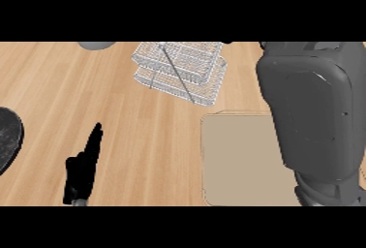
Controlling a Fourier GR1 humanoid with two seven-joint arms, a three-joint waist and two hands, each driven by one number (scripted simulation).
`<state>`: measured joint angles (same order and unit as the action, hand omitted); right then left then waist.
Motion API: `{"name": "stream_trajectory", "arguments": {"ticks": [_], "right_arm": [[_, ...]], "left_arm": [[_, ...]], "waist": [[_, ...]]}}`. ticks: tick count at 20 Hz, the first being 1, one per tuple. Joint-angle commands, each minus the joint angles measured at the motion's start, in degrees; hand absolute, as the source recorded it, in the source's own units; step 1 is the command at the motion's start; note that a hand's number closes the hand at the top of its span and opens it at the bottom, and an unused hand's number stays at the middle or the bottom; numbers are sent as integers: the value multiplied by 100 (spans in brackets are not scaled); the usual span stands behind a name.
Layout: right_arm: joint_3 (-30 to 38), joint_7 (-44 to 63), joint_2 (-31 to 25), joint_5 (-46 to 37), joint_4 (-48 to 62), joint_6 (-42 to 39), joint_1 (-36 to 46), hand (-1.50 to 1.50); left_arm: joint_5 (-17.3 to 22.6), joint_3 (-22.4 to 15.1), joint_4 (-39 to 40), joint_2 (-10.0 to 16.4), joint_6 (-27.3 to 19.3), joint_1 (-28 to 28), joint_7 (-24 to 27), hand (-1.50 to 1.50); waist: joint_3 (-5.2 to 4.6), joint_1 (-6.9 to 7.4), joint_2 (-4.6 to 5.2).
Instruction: Pick the lemon from the tray and place it in the tiered basket
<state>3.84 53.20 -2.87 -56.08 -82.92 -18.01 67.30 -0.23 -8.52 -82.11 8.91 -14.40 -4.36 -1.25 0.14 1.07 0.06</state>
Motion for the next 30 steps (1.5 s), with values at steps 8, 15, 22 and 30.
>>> {"name": "stream_trajectory", "arguments": {"ticks": [8, 15, 22, 30], "right_arm": [[133, -1019, 147, -117, 2881, 1415, 838, 150], [172, -1237, 280, -283, 4168, 2338, 846, 150], [835, -1783, 212, 417, 5015, 3127, 1072, 150], [1372, -2748, 286, 1968, 5313, 4399, 839, -150]], "left_arm": [[-102, -49, 155, -130, 46, 58, -103, 0], [-2, 128, 133, -86, 138, 111, -107, 0], [-178, -56, 228, -304, 28, 224, -168, 0], [-144, -107, 32, -251, 199, 192, -257, 0]], "waist": [[-20, 51, 42], [-19, 58, 41], [-16, 124, 86], [-13, 287, 104]]}}
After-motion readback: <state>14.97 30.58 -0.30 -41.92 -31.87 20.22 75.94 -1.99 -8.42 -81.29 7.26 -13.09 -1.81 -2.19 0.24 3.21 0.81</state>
